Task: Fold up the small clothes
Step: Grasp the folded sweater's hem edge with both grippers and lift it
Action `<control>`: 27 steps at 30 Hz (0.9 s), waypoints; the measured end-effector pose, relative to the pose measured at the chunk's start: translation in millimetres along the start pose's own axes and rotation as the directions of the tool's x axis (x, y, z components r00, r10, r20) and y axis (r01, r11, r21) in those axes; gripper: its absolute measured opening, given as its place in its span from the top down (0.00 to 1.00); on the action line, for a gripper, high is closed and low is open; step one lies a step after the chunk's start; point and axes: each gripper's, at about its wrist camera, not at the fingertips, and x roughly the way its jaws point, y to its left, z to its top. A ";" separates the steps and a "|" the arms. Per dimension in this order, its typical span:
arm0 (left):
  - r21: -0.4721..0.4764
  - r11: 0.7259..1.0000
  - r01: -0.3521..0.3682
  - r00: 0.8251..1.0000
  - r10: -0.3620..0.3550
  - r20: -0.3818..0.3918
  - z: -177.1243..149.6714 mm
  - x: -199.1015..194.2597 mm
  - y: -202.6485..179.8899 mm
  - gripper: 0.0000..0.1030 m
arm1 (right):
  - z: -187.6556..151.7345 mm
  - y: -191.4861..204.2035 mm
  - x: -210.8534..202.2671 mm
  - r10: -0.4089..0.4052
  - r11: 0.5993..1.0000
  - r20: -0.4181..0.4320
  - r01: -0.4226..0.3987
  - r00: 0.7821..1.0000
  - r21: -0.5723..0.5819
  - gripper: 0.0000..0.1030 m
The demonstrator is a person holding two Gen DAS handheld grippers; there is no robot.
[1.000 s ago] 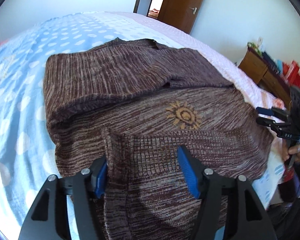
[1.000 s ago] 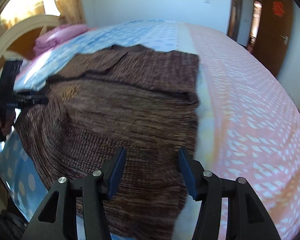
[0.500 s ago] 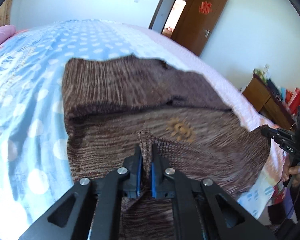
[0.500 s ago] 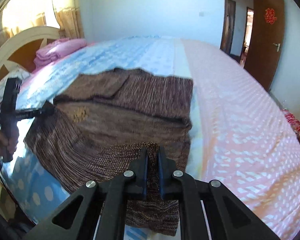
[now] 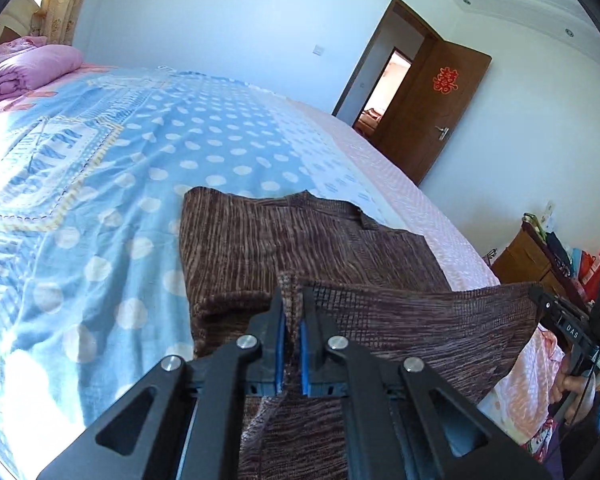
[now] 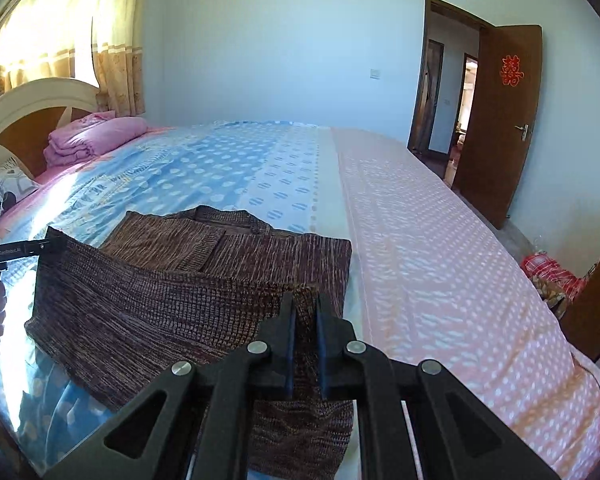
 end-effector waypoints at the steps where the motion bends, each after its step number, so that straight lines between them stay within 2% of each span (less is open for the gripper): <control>1: 0.007 1.000 0.000 1.000 0.000 -0.005 -0.5 2.0 -0.7 0.94 | 1.6 2.1 3.7 -0.008 1.000 -0.003 0.008 1.000 -0.010 0.92; 5: 0.033 0.999 0.003 1.000 -0.003 -0.016 -5.9 8.1 -1.6 0.94 | 1.9 3.3 6.9 -0.003 1.000 -0.005 0.003 1.000 -0.016 0.92; 9: 0.011 1.000 -0.007 1.000 0.007 -0.001 -4.4 4.7 1.5 0.94 | -1.0 1.8 8.1 -0.019 1.000 -0.001 0.019 1.000 -0.010 0.92; 15: -0.011 0.999 -0.044 0.999 0.044 0.011 16.7 8.1 5.8 0.94 | 23.1 -1.2 19.0 -0.019 1.000 0.020 0.020 1.000 -0.017 0.92; 20: -0.024 0.994 -0.105 0.994 0.105 0.005 49.6 25.0 14.1 0.94 | 58.5 -1.3 50.8 -0.006 0.999 0.022 0.007 1.000 -0.037 0.92; 27: -0.043 0.985 -0.169 0.985 0.170 0.022 93.0 60.0 30.0 0.94 | 103.5 3.7 124.6 -0.055 0.995 0.043 0.059 0.998 -0.083 0.92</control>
